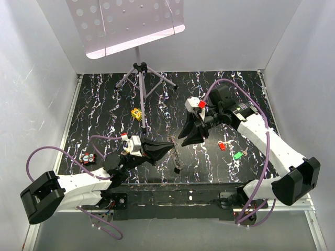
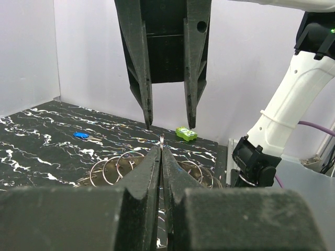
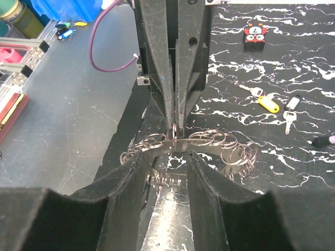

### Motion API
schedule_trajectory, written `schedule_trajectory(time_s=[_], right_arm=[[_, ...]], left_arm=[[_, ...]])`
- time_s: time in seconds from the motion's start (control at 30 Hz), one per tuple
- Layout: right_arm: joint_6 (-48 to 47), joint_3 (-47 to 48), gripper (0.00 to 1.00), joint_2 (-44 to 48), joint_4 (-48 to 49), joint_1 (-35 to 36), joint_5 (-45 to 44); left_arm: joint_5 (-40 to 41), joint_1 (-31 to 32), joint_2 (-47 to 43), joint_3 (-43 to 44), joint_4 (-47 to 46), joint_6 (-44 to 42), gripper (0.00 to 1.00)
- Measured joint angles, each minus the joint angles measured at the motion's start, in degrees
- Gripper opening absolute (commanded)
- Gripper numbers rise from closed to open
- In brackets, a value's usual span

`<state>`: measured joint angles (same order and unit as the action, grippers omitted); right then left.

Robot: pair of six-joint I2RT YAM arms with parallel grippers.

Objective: Put the keys on the keyring

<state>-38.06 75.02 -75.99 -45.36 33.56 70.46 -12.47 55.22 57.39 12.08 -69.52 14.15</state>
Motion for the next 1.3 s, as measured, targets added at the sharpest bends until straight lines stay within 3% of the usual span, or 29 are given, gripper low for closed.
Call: schedule_trajectory(time_s=[0.7,0.8,0.87,1.07,1.1,1.3], right_arm=[[3.06,-0.90,0.21,-2.19,3.41,2.80,-2.45],[3.15,-0.90,0.15,-2.45,3.43,3.06,-2.75],[3.19,-0.90,0.01,-2.49,3.45,3.28,-2.82],[3.21,-0.90,0.01,-2.49,3.45,3.32,-2.99],[3.23,-0.90,0.01,-2.49,3.43,3.32,-3.08],[3.28,-0.90,0.01,-2.49,2.21,3.48,-6.40]], left_arm=[[0.09,0.00,0.00,0.07,-0.42,0.00,0.00],[0.28,0.00,0.00,0.07,-0.44,0.00,0.00],[0.50,0.00,0.00,0.07,-0.44,0.00,0.00],[0.81,0.00,0.00,0.07,-0.42,0.24,0.00],[0.90,0.00,0.00,0.07,-0.33,0.35,0.03],[2.03,0.00,-2.58,0.59,5.49,0.87,0.60]])
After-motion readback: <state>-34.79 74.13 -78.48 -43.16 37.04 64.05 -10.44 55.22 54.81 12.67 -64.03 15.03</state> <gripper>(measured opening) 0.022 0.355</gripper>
